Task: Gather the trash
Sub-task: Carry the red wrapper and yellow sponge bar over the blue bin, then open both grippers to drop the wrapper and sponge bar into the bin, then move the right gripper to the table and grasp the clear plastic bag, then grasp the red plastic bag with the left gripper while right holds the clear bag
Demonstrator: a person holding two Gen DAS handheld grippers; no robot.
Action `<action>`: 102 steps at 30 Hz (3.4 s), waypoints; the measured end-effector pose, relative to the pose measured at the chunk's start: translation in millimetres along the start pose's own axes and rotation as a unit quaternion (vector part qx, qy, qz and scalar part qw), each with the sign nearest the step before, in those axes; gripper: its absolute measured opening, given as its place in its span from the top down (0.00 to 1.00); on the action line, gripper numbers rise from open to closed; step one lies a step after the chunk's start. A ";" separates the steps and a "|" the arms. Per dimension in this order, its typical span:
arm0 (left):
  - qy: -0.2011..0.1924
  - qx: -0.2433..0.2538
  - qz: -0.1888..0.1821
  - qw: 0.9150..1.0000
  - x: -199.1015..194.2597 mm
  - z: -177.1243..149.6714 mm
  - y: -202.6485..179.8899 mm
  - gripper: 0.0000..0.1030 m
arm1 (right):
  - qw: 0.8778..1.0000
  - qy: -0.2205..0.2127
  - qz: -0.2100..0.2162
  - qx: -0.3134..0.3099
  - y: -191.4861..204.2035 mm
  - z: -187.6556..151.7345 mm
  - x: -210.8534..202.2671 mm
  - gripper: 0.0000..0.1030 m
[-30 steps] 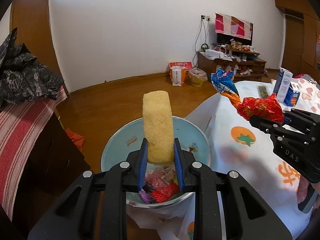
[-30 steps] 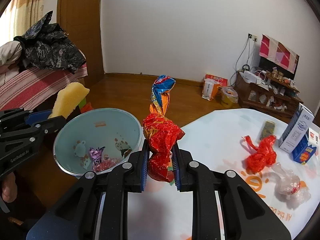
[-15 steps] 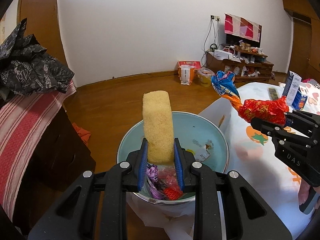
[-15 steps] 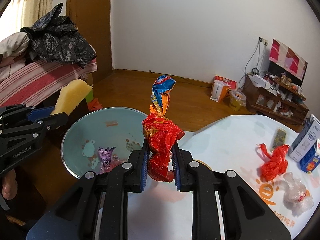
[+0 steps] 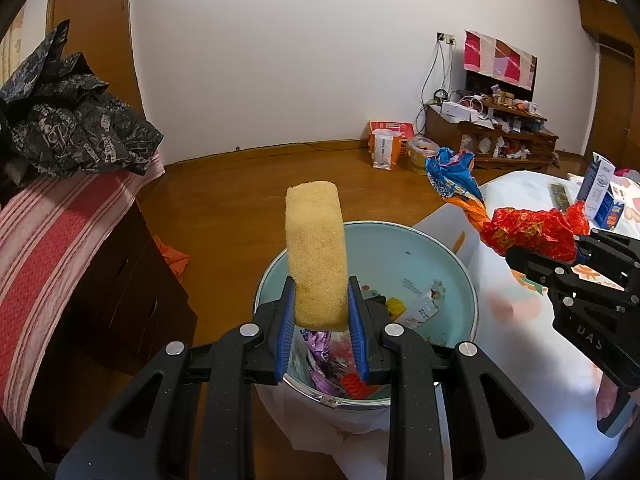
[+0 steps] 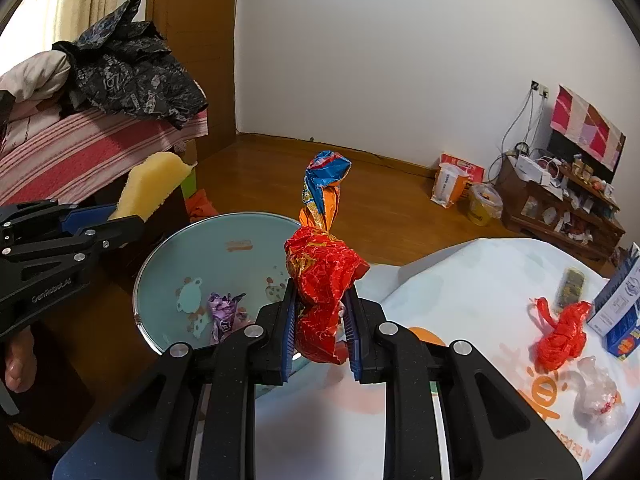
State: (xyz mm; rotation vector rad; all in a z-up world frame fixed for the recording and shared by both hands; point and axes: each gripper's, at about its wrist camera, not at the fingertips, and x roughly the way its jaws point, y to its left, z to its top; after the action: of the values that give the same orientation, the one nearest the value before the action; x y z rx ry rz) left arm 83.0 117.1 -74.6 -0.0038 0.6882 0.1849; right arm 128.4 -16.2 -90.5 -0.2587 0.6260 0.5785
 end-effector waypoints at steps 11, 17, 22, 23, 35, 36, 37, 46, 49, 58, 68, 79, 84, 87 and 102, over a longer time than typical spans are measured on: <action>0.004 -0.007 -0.002 1.000 3.7 0.1 4.3 0.75 | 1.000 0.003 0.009 -0.009 2.1 -1.0 1.2 0.78; 0.006 -0.008 -0.012 1.000 6.7 -1.9 2.2 0.64 | 1.000 0.010 0.022 -0.020 7.6 -3.8 8.2 0.61; 0.013 -0.005 -0.015 1.000 10.6 -5.1 -1.4 0.48 | 1.000 0.014 0.017 -0.012 4.8 -8.5 9.1 0.56; 0.018 -0.003 -0.015 1.000 12.7 -6.8 -2.9 0.42 | 1.000 0.015 0.016 -0.010 3.1 -9.6 8.3 0.56; 0.046 0.037 -0.042 0.997 27.8 -15.6 -50.7 0.35 | 0.991 0.026 -0.111 0.071 -119.3 -65.0 -56.8 0.48; 0.047 0.042 -0.044 0.997 29.1 -13.9 -58.2 0.34 | 0.988 0.029 -0.131 0.082 -137.4 -72.1 -64.2 0.48; 0.046 0.046 -0.046 0.997 30.1 -12.2 -65.2 0.33 | 0.985 0.030 -0.144 0.090 -150.4 -77.9 -69.7 0.48; 0.055 0.083 -0.061 0.993 46.6 -5.4 -123.7 0.30 | 0.963 0.071 -0.212 0.147 -269.2 -138.5 -104.8 0.35; 0.061 0.090 -0.058 0.992 52.8 -4.9 -134.3 0.30 | 0.965 0.083 -0.196 0.153 -291.1 -147.9 -103.3 0.35; 0.069 0.097 -0.045 0.992 63.1 5.3 -138.3 0.30 | 0.977 0.129 -0.110 0.126 -288.8 -153.9 -80.6 0.64; 0.058 0.112 -0.067 0.990 50.1 22.7 -161.3 0.28 | 0.977 0.097 -0.096 0.163 -269.7 -160.2 -117.3 0.81; 0.035 0.156 -0.107 0.981 37.1 35.3 -242.7 0.28 | 0.926 0.071 -0.220 0.299 -304.9 -194.9 -177.9 0.82; 0.037 0.173 -0.132 0.975 48.2 43.9 -298.9 0.28 | 0.907 0.056 -0.257 0.330 -316.9 -202.9 -186.9 0.82; 0.044 0.180 -0.142 0.972 61.0 45.9 -325.9 0.28 | 0.904 0.051 -0.254 0.340 -320.1 -202.3 -184.8 0.82; 0.095 0.186 -0.176 0.962 116.2 44.8 -362.1 0.90 | 0.909 0.033 -0.228 0.348 -311.9 -187.6 -164.7 0.82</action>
State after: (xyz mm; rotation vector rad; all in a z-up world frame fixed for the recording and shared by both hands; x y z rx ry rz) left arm 261.1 -216.6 -134.1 0.2170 0.8940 -0.2917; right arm 111.5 -414.3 -118.7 0.2523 0.7686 -0.1250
